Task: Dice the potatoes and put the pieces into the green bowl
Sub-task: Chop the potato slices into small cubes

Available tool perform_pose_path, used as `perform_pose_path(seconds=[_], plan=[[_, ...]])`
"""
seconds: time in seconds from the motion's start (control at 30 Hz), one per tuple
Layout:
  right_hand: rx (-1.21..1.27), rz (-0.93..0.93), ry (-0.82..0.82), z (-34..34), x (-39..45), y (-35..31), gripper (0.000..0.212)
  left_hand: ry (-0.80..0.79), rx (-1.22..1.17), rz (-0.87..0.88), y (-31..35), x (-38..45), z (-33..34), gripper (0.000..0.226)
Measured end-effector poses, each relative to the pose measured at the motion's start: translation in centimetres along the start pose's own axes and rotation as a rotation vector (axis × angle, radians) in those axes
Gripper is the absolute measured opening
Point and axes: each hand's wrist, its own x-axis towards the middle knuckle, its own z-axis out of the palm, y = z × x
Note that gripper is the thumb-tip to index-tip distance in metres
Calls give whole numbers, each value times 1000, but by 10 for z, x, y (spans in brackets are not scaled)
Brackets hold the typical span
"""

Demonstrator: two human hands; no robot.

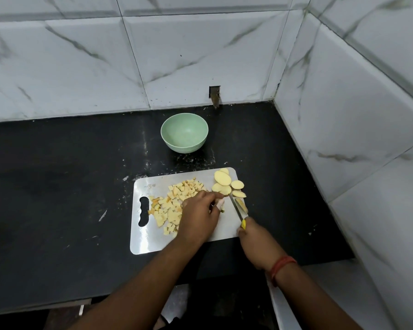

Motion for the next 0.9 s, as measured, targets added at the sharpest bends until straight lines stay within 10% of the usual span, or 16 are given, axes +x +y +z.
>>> perform_pose_path(seconds=[0.4, 0.9], plan=[[65, 47, 15, -8, -1, 8, 20, -82, 547, 416, -18, -13, 10, 30], [-67, -58, 197, 8, 19, -11, 27, -151, 502, 493, -20, -30, 15, 25]])
